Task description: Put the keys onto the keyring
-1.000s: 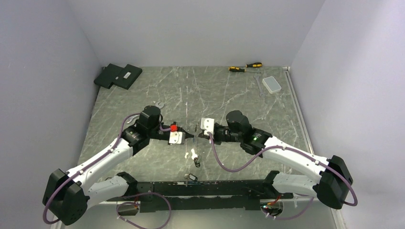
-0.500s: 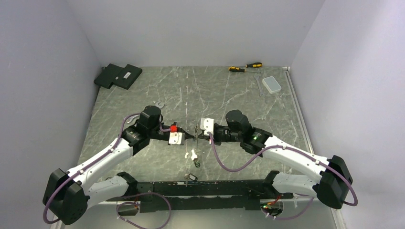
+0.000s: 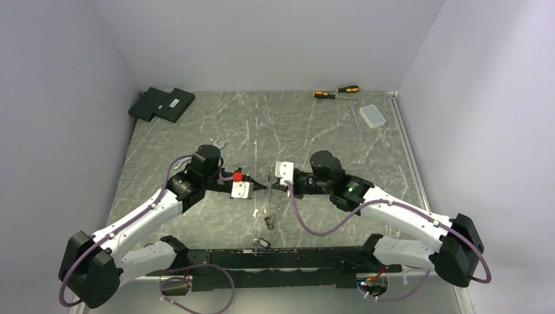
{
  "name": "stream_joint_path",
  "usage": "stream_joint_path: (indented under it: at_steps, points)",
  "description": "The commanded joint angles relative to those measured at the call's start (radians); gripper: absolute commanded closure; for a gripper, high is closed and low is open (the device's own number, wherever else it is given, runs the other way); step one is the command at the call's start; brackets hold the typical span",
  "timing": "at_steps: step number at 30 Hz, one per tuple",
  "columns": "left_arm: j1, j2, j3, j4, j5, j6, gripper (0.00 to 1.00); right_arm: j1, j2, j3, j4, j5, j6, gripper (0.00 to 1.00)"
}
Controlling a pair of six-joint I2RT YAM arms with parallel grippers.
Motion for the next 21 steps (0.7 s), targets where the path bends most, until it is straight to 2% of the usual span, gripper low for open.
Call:
stream_joint_path:
  at_steps: [1, 21]
  points:
    - [-0.006, -0.004, 0.028, -0.027, 0.029, 0.01, 1.0, 0.001, -0.048, 0.036, 0.096, 0.018, -0.019, 1.0]
    - [-0.006, -0.009, 0.028, -0.025, 0.02, 0.011, 1.0, 0.001, -0.062, 0.029, 0.086, 0.035, -0.022, 1.0]
